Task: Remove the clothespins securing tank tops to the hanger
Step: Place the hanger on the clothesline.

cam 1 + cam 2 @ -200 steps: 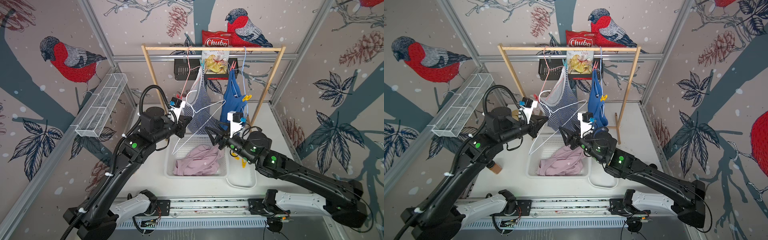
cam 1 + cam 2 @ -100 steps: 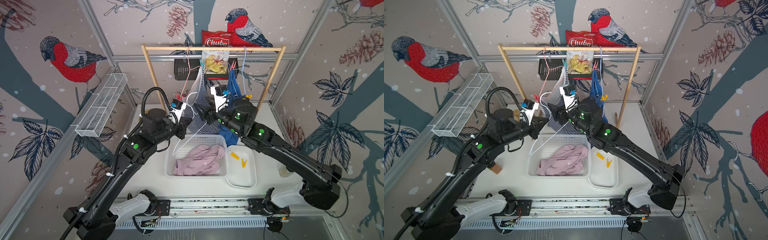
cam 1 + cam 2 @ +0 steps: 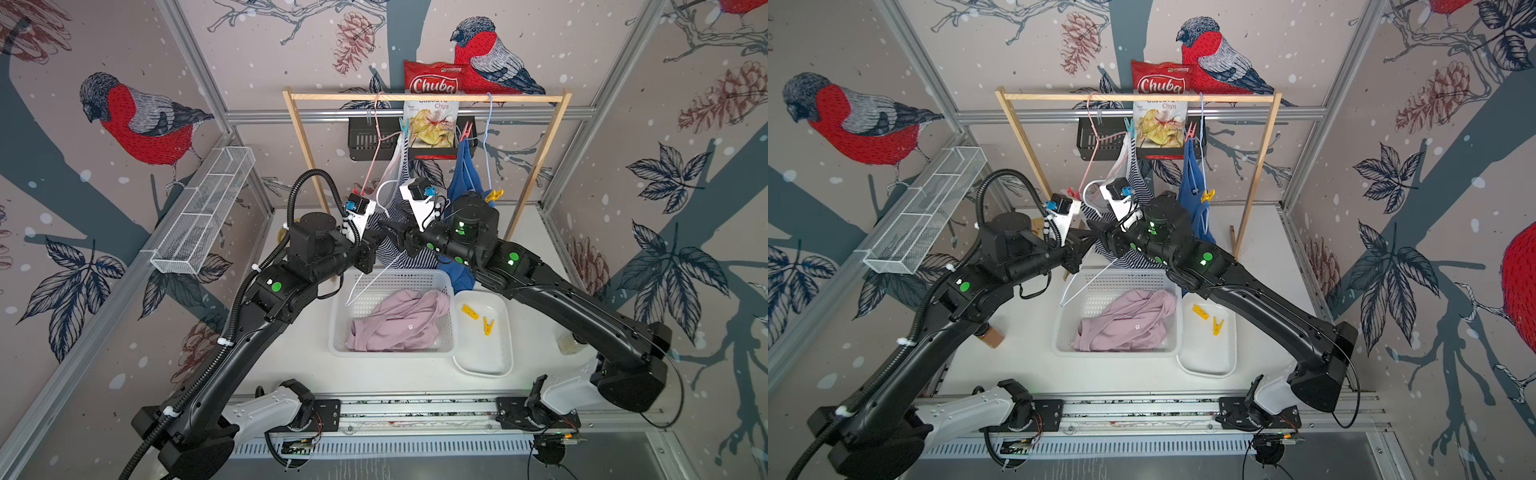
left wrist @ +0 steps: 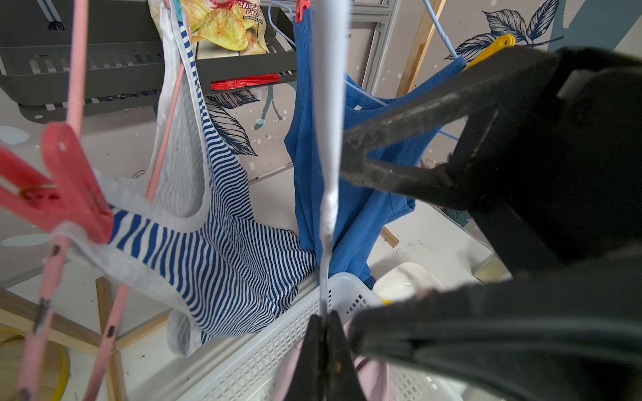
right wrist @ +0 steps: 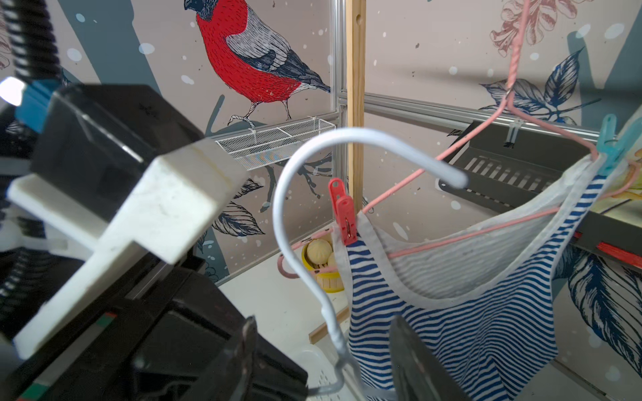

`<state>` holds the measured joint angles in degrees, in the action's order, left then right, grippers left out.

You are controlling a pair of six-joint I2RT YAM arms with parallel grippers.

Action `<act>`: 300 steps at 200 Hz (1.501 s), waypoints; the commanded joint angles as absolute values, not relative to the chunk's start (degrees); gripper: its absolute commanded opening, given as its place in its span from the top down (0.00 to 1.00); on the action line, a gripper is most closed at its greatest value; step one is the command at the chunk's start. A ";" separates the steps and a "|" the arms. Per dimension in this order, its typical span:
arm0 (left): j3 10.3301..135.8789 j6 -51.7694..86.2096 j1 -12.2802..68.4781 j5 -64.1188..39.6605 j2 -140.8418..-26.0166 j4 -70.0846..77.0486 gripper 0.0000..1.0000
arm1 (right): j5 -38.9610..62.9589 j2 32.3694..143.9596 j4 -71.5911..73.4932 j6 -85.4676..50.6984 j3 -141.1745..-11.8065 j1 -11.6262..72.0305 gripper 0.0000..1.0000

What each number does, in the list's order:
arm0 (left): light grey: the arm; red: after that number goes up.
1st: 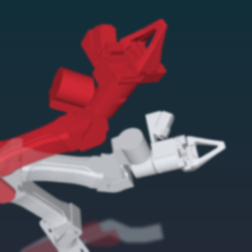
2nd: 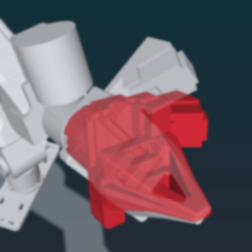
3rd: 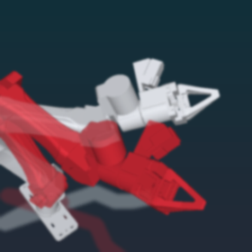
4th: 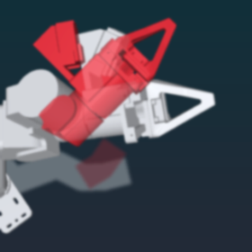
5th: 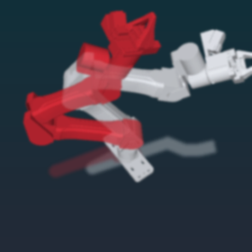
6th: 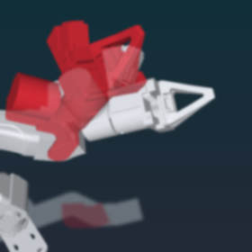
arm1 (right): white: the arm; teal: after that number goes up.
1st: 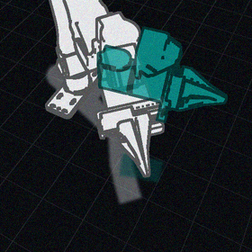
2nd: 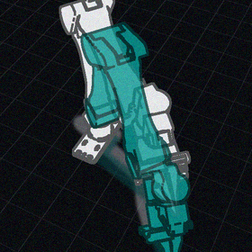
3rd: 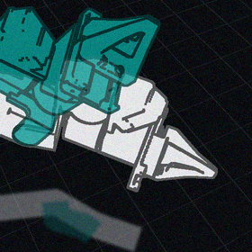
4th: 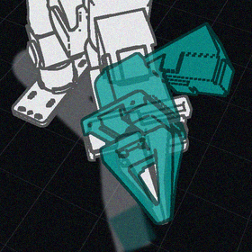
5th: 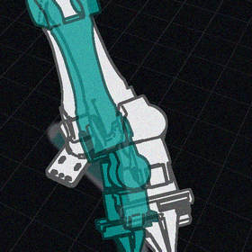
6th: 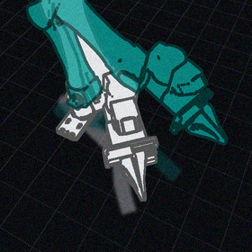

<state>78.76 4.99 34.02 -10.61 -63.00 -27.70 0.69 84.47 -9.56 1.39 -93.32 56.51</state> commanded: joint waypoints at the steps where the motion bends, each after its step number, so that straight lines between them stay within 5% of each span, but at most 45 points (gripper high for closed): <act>1: 79.10 4.13 34.19 -11.80 -62.64 -26.28 1.00 | 0.52 85.71 -8.96 2.73 -94.61 56.47 0.44; 35: 79.52 3.96 34.40 -12.19 -62.92 -27.35 1.00 | 0.48 86.34 -6.78 3.30 -94.69 56.07 0.54; 79: 79.80 3.93 34.42 -15.20 -62.83 -27.37 1.00 | 2.10 84.54 -4.52 4.13 -91.80 55.46 0.95; 121: 82.52 2.79 34.37 -18.50 -64.64 -33.44 0.34 | 2.89 78.44 -1.65 5.75 -83.96 54.85 1.00; 156: 83.80 -0.53 34.10 -24.95 -63.45 -39.29 0.17 | 3.98 72.58 -0.11 9.40 -78.12 54.39 1.00; 203: 81.65 -5.36 34.12 -38.27 -60.53 -49.94 0.19 | 5.27 67.76 2.23 10.88 -75.45 52.84 1.00; 242: 78.41 -1.76 34.19 -34.37 -54.64 -49.40 0.28 | 5.79 68.14 0.97 11.38 -76.82 52.38 1.00; 300: 76.74 2.67 34.26 -30.51 -53.66 -50.66 0.69 | 7.05 67.48 -0.10 10.58 -78.12 51.78 1.00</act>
<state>76.93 0.25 34.22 -31.18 -53.71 -49.15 5.80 68.07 -1.04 10.57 -77.03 52.05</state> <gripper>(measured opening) 0.393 0.085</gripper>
